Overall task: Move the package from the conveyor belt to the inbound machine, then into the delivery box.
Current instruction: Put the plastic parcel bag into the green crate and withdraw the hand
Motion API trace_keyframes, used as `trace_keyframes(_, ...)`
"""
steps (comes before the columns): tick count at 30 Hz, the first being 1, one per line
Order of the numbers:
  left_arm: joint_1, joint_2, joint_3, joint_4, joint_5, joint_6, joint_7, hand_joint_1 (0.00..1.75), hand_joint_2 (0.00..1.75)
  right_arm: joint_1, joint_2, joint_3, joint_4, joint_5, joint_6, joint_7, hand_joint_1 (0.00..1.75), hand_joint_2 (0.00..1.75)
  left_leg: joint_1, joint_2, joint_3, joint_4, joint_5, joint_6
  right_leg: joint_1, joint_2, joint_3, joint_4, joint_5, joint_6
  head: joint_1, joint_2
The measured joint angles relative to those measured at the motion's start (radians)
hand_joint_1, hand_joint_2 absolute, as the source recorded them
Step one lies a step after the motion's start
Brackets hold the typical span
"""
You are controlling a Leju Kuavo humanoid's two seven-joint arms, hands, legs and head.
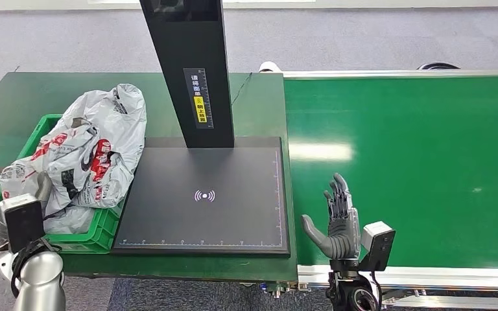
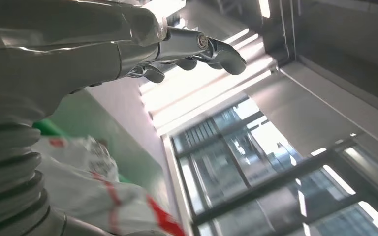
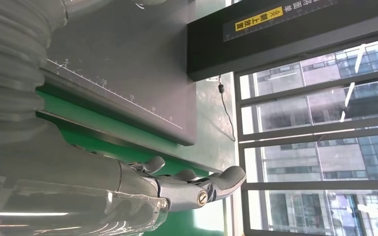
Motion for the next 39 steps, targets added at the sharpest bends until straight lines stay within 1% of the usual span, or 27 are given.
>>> trace_keyframes(5, 0.031, -0.006, -0.044, -0.067, 0.130, -0.099, -0.083, 0.00, 1.75, -0.016, 0.000, 0.000, 0.007, 0.000, 0.001, -0.002, 0.00, 1.75, 0.000, 0.000, 0.000, 0.000, 0.000, 0.000, 0.000, 0.000, 0.000, 0.000, 0.000, 0.000, 0.000, 0.000)
trace_keyframes(7, 0.041, -0.009, -0.063, -0.094, 0.173, -0.131, -0.104, 0.00, 1.75, -0.023, 0.000, 0.000, 0.009, -0.001, 0.002, -0.002, 0.00, 1.75, 0.000, 0.000, 0.000, 0.000, 0.000, 0.000, 0.000, 0.000, 0.000, 0.000, 0.000, 0.000, 0.000, 0.000)
trace_keyframes(14, 0.056, -0.017, -0.094, -0.139, 0.197, -0.146, -0.119, 0.00, 1.75, -0.032, 0.000, 0.000, 0.013, -0.005, 0.002, -0.003, 0.00, 1.75, 0.000, 0.000, 0.000, 0.000, 0.000, 0.000, 0.000, 0.000, 0.000, 0.000, 0.000, 0.000, 0.000, 0.000)
trace_keyframes(17, 0.063, -0.022, -0.105, -0.155, 0.218, -0.143, -0.149, 0.00, 1.75, -0.034, -0.001, 0.000, 0.015, -0.005, 0.002, -0.003, 0.00, 1.75, 0.000, 0.000, 0.000, 0.000, 0.000, 0.000, 0.000, 0.000, 0.000, 0.000, 0.000, 0.000, 0.000, 0.000)
trace_keyframes(20, 0.073, -0.030, -0.119, -0.182, 0.292, -0.159, -0.195, 0.00, 1.75, -0.038, -0.001, 0.001, 0.017, -0.005, 0.002, -0.003, 0.00, 1.75, 0.000, 0.000, 0.000, 0.000, 0.000, 0.000, 0.000, 0.000, 0.000, 0.000, 0.000, 0.000, 0.000, 0.000)
trace_keyframes(22, 0.083, -0.032, -0.138, -0.201, 0.338, -0.206, -0.216, 0.00, 1.75, -0.042, -0.003, 0.003, 0.019, -0.005, 0.005, -0.003, 0.00, 1.75, 0.000, 0.000, 0.000, 0.000, 0.000, 0.000, 0.000, 0.000, 0.000, 0.000, 0.000, 0.000, 0.000, 0.000)
trace_keyframes(24, 0.093, -0.032, -0.168, -0.217, 0.361, -0.276, -0.225, 0.00, 1.75, -0.047, -0.006, 0.006, 0.022, -0.005, 0.014, -0.007, 0.00, 1.75, 0.000, 0.000, 0.000, 0.000, 0.000, 0.000, 0.000, 0.000, 0.000, 0.000, 0.000, 0.000, 0.000, 0.000)
trace_keyframes(27, 0.108, -0.032, -0.233, -0.229, 0.343, -0.363, -0.230, 0.00, 1.75, -0.054, -0.009, 0.012, 0.026, 0.000, 0.029, -0.017, 0.00, 1.75, 0.000, 0.000, 0.000, 0.000, 0.000, 0.000, 0.000, 0.000, 0.000, 0.000, 0.000, 0.000, 0.000, 0.000)
trace_keyframes(30, 0.120, -0.032, -0.300, -0.231, 0.283, -0.372, -0.231, 0.00, 1.75, -0.059, -0.012, 0.019, 0.028, 0.007, 0.036, -0.020, 0.00, 1.75, 0.000, 0.000, 0.000, 0.000, 0.000, 0.000, 0.000, 0.000, 0.000, 0.000, 0.000, 0.000, 0.000, 0.000)
trace_keyframes(32, 0.125, -0.032, -0.332, -0.231, 0.275, -0.384, -0.230, 0.00, 1.75, -0.061, -0.014, 0.024, 0.029, 0.008, 0.037, -0.022, 0.00, 1.75, 0.000, 0.000, 0.000, 0.000, 0.000, 0.000, 0.000, 0.000, 0.000, 0.000, 0.000, 0.000, 0.000, 0.000)
trace_keyframes(33, 0.127, -0.032, -0.344, -0.231, 0.282, -0.404, -0.226, 0.00, 1.75, -0.061, -0.014, 0.025, 0.030, 0.009, 0.040, -0.022, 0.00, 1.75, 0.000, 0.000, 0.000, 0.000, 0.000, 0.000, 0.000, 0.000, 0.000, 0.000, 0.000, 0.000, 0.000, 0.000)
trace_keyframes(36, 0.127, -0.033, -0.381, -0.215, 0.328, -0.524, -0.187, 0.00, 1.75, -0.065, -0.015, 0.029, 0.033, 0.009, 0.058, -0.017, 0.00, 1.75, 0.000, 0.000, 0.000, 0.000, 0.000, 0.000, 0.000, 0.000, 0.000, 0.000, 0.000, 0.000, 0.000, 0.000)
trace_keyframes(39, 0.119, -0.046, -0.431, -0.153, 0.377, -0.634, -0.119, 0.00, 1.75, -0.074, -0.015, 0.037, 0.036, 0.014, 0.069, -0.010, 0.00, 1.75, 0.000, 0.000, 0.000, 0.000, 0.000, 0.000, 0.000, 0.000, 0.000, 0.000, 0.000, 0.000, 0.000, 0.000)
